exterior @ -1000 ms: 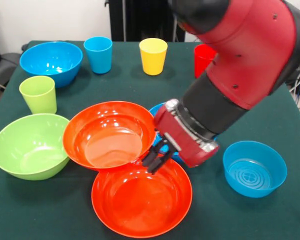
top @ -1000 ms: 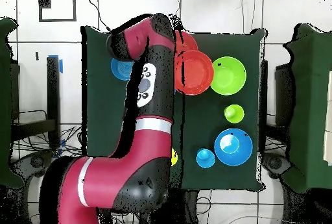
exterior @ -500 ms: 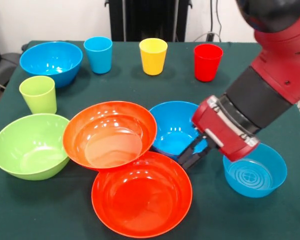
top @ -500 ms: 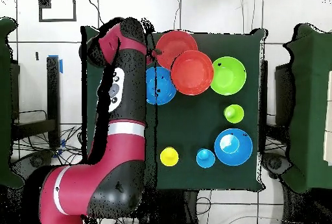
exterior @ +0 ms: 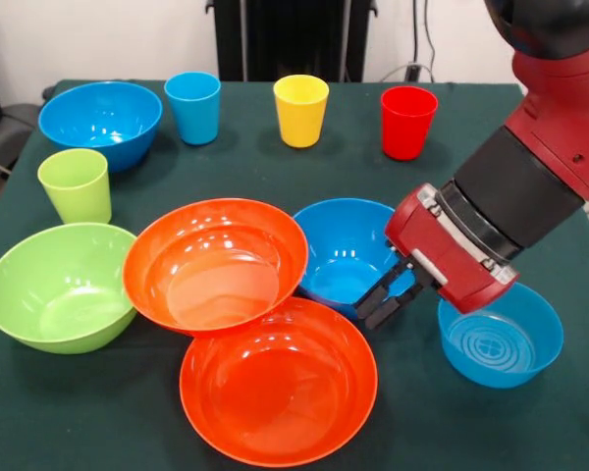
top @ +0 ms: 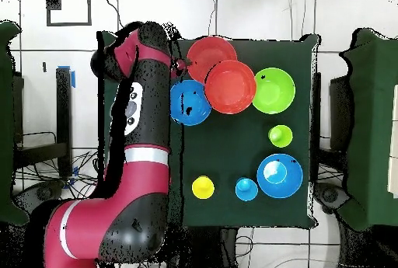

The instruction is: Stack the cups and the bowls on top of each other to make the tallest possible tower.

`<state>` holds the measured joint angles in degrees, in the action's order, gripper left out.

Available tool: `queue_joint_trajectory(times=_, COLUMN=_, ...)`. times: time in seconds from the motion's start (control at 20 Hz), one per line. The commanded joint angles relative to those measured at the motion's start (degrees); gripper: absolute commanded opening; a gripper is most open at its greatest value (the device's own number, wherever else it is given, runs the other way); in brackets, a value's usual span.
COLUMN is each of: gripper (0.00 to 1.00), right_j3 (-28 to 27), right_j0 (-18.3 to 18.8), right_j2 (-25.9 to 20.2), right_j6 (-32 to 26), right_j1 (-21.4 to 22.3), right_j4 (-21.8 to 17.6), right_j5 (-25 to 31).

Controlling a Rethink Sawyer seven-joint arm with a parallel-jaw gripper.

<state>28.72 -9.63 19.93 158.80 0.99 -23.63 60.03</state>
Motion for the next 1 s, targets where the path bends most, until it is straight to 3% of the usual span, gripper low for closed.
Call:
queue_joint_trajectory(times=0.05, gripper=0.00, right_j3=7.21, right_j0=4.87, right_j2=-4.71, right_j6=-11.65, right_j1=2.74, right_j4=0.51, right_j5=-5.08)
queue_joint_trajectory(times=0.25, gripper=0.00, right_j3=11.12, right_j0=10.87, right_j2=-8.81, right_j6=-24.77, right_j1=5.97, right_j4=1.40, right_j5=-11.00)
queue_joint_trajectory(times=0.35, gripper=0.00, right_j3=13.13, right_j0=13.27, right_j2=-10.88, right_j6=-28.65, right_j1=6.98, right_j4=2.09, right_j5=-12.44)
queue_joint_trajectory(times=1.0, gripper=0.00, right_j3=14.18, right_j0=15.98, right_j2=-12.63, right_j6=-27.60, right_j1=5.22, right_j4=5.20, right_j5=-5.75)
